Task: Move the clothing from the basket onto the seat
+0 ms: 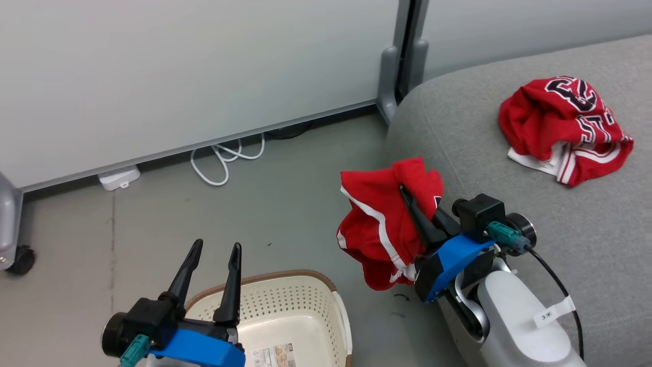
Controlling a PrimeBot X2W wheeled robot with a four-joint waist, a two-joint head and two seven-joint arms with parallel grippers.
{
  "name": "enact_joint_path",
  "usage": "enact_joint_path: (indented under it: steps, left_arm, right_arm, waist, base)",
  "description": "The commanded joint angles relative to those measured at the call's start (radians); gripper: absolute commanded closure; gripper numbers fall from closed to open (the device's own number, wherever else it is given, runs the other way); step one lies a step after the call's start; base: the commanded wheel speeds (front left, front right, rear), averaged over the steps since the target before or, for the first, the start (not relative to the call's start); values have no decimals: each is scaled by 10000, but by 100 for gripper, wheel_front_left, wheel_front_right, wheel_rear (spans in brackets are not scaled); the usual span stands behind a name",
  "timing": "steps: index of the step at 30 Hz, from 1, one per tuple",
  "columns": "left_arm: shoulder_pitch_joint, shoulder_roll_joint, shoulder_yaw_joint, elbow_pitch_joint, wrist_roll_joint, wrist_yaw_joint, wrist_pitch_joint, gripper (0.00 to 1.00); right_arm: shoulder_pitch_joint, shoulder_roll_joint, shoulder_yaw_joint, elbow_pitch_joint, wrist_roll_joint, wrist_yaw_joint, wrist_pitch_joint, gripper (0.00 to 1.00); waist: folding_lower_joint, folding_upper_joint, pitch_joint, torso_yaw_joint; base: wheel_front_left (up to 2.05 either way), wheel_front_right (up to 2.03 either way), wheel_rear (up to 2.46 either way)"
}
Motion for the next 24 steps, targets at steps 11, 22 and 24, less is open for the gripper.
enact_joint_path:
  steps: [11, 22, 24]
  left_arm:
    - [-243, -186, 174, 114, 479, -253, -46, 0]
    - [-415, -136, -77, 166, 649, -283, -47, 0]
    - [-439, -106, -123, 163, 623, -285, -47, 0]
  right_arm:
    - [535, -77, -440, -1069, -82, 5, 368, 100]
    - [967, -36, -748, -1639, -288, 5, 491, 100]
    - [1019, -28, -775, -1719, -313, 5, 487, 100]
  waist:
    - [0, -1, 244, -1760]
    - [0, -1, 489, -2737]
    - [0, -1, 536, -2809]
  base:
    - [0, 0, 0]
    - [0, 0, 0]
    - [0, 0, 0]
